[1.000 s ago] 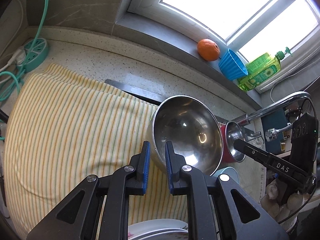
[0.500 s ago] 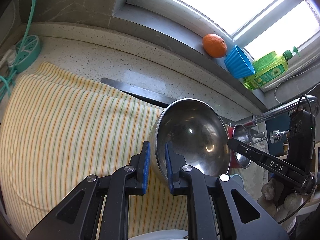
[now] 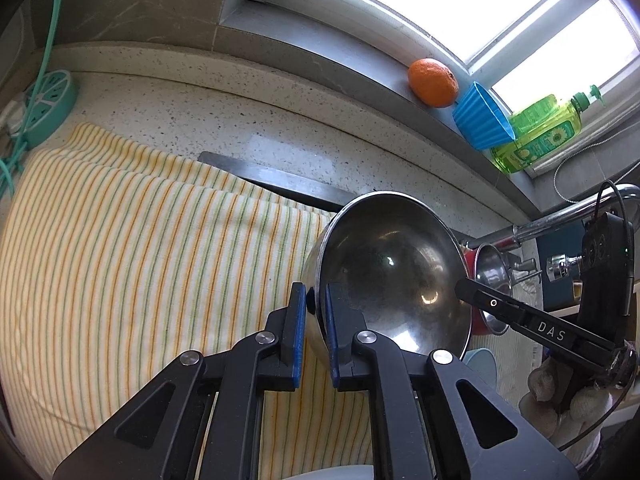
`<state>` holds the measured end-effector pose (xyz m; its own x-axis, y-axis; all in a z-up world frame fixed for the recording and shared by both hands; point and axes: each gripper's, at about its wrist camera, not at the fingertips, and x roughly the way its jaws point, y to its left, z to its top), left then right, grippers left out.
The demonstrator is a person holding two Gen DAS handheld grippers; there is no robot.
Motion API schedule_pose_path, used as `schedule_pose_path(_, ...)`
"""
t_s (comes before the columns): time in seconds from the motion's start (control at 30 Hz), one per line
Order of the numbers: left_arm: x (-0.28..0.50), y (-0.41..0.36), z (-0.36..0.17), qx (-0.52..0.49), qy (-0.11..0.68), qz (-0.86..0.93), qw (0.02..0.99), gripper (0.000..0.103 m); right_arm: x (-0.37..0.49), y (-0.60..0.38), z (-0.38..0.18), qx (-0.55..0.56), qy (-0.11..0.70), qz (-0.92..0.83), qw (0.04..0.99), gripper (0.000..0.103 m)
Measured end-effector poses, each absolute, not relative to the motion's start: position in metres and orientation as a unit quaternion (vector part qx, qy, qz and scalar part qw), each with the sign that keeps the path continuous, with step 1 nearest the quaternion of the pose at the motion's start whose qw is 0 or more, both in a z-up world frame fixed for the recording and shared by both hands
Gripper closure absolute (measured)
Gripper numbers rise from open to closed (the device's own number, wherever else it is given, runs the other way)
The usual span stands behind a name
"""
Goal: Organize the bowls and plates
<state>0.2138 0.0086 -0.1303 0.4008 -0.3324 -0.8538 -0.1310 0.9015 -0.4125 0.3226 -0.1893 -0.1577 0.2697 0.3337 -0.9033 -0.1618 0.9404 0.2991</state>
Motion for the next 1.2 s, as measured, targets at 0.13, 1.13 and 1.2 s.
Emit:
schedule_pose_path(0.13, 0.214, 0.008, -0.131, -0.214, 0.543, -0.060, 0.810, 0.095, 0.323, -0.188, -0.158, 0.072, 0.584, 0.153, 0.794, 0.096)
schedule_pose_path(1.13, 0.148, 0.040, -0.093, -0.233, 0.502, -0.062, 0.831, 0.095, 0.251, -0.162, -0.114, 0.065, 0.564, 0.183, 0.802, 0.096)
schedule_pose_path(1.2, 0.140, 0.045, -0.091, -0.234, 0.500, -0.060, 0.832, 0.095, 0.243, -0.158, -0.113, 0.063, 0.563, 0.187, 0.803, 0.096)
